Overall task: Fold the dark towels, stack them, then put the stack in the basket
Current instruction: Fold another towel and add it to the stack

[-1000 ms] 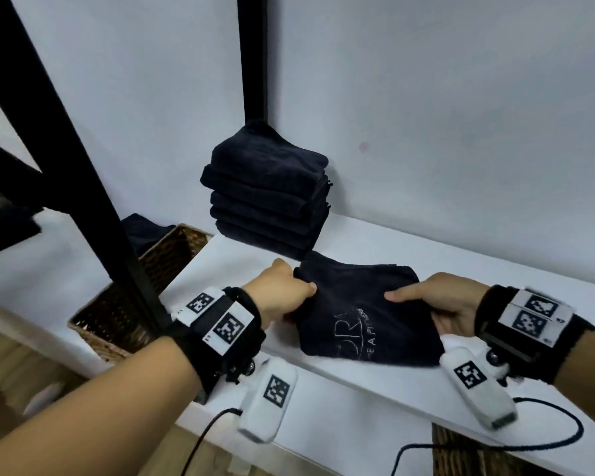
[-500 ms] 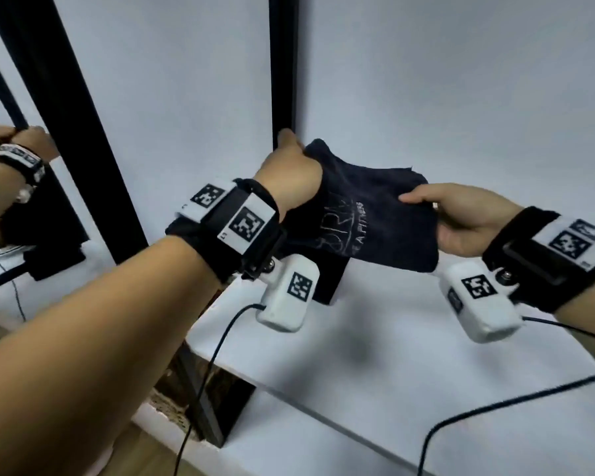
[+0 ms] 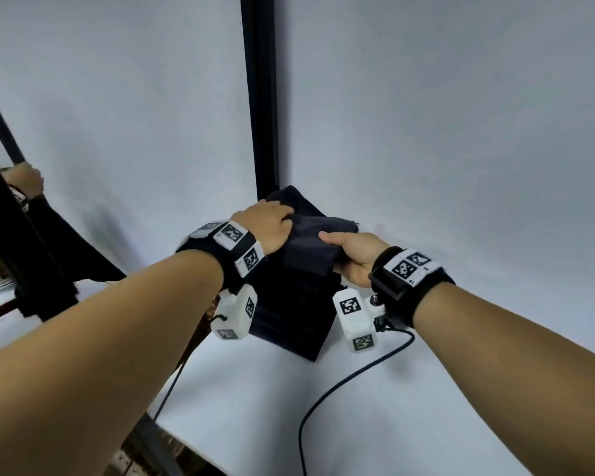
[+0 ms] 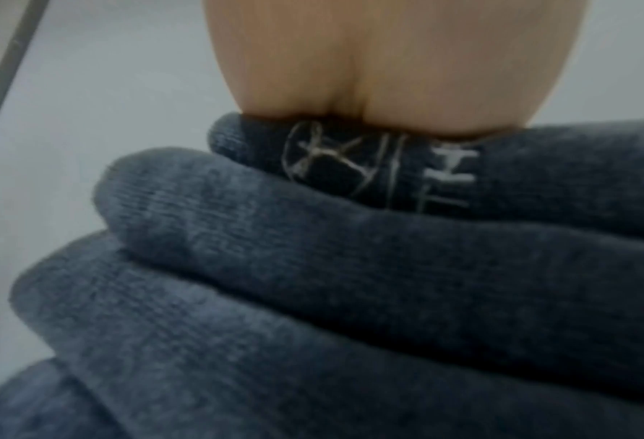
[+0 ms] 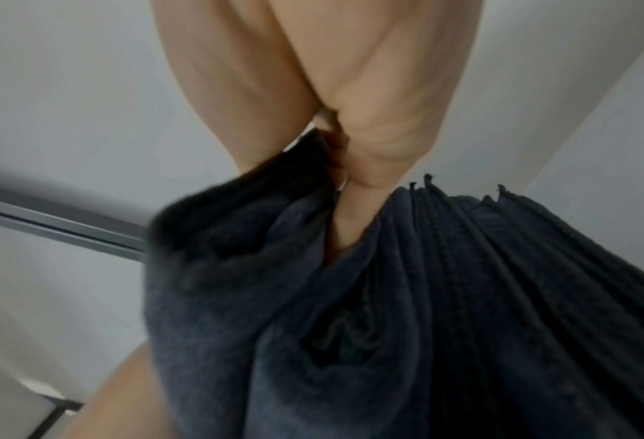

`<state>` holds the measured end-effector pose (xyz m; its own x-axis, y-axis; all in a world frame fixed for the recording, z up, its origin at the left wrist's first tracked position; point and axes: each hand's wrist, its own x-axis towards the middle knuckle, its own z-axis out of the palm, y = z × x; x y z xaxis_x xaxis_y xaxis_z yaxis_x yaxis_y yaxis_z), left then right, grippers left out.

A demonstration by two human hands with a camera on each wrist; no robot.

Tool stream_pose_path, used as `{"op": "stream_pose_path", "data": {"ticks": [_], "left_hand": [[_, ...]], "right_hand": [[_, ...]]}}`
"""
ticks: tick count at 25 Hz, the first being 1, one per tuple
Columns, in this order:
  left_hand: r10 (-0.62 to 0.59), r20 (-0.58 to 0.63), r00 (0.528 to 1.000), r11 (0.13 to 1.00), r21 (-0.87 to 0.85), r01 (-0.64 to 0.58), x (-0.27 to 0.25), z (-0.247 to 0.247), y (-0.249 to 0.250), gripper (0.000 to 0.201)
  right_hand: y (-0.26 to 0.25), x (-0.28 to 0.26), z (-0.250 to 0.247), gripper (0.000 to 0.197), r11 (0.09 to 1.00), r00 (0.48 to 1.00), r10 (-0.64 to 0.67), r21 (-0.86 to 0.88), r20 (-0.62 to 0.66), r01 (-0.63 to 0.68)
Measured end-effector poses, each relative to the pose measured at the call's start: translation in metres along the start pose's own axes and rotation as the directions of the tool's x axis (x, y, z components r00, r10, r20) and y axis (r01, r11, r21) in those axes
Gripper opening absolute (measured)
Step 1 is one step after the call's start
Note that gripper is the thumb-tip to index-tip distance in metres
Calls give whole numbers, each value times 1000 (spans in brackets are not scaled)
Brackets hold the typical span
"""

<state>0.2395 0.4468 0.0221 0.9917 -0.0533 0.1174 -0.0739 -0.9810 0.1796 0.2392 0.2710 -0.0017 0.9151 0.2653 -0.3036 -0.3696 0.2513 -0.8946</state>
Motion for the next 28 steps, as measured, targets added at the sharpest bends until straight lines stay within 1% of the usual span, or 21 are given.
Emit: {"op": "stream_pose_path", "data": {"ticks": [2,4,6,7,8,9,10,11,12,13,14,15,17,19,20,22,23,24,26,27,28], "left_hand": [[-26,96,995,999,49,21,3,9,-11,54],[-56,190,980,992,123,33,0,10,-11,61],[-80,208,975,987,155,48,-6,11,-6,55],[-115,183,976,987,132,92,-9,12,-5,53],[-143,165,976,986,105,127,-13,14,-7,54],[-160,155,975,985,89,147,-19,14,-7,54],[-165,150,975,985,70,156,-23,15,-7,54],[-171,149,974,985,58,164,-27,15,-7,54],[-178,155,972,984,37,174,-30,13,-7,54],[-178,161,971,984,28,176,-31,10,-6,54],[-168,169,971,986,31,165,-32,7,-5,53],[-154,180,972,988,40,149,-31,7,-4,52],[-121,191,974,993,32,117,-33,6,-2,48],[-99,175,980,995,5,99,-32,6,-3,48],[-83,184,979,997,15,82,-31,4,-3,48],[-65,203,977,997,46,57,-30,5,-3,48],[-65,187,980,997,42,59,-34,4,-1,48],[-75,122,990,997,13,74,-38,0,1,48],[-73,-79,994,993,-94,66,-59,-6,6,49],[-41,-172,984,988,-153,14,-77,-7,12,49],[20,-233,972,978,-196,-67,-99,-3,20,49]], "right_hand": [[3,1,-3,39,1000,1000,5,19,25,-6],[4,-1,-4,39,1000,1000,3,16,7,-3],[2,-3,-6,47,994,998,-36,-108,-52,30],[-2,-4,-8,54,960,986,-122,-267,-115,88],[-6,-4,-11,60,844,938,-304,-503,-165,185],[-8,-6,-13,63,617,841,-529,-732,-112,291],[-9,-9,-12,61,346,734,-677,-858,53,380],[-8,-10,-9,58,136,697,-674,-885,246,445],[-3,-10,-4,55,23,728,-561,-872,393,489],[5,-8,-1,53,-3,790,-413,-868,453,497],[13,-3,-1,52,31,846,-302,-882,440,470],[19,2,-4,51,77,874,-258,-893,412,444],[25,9,-8,50,113,888,-256,-901,381,419],[26,12,-9,51,92,893,-244,-908,377,409],[25,12,-7,52,102,899,-238,-911,367,399],[23,1,-4,54,178,914,-240,-910,328,374],[21,-11,-6,55,232,921,-257,-906,293,353],[16,-24,-12,55,274,919,-297,-899,259,342],[10,-59,-35,54,291,909,-370,-905,192,310],[9,-77,-51,52,292,908,-383,-912,166,290],[11,-100,-66,49,295,916,-376,-918,142,264]]}}
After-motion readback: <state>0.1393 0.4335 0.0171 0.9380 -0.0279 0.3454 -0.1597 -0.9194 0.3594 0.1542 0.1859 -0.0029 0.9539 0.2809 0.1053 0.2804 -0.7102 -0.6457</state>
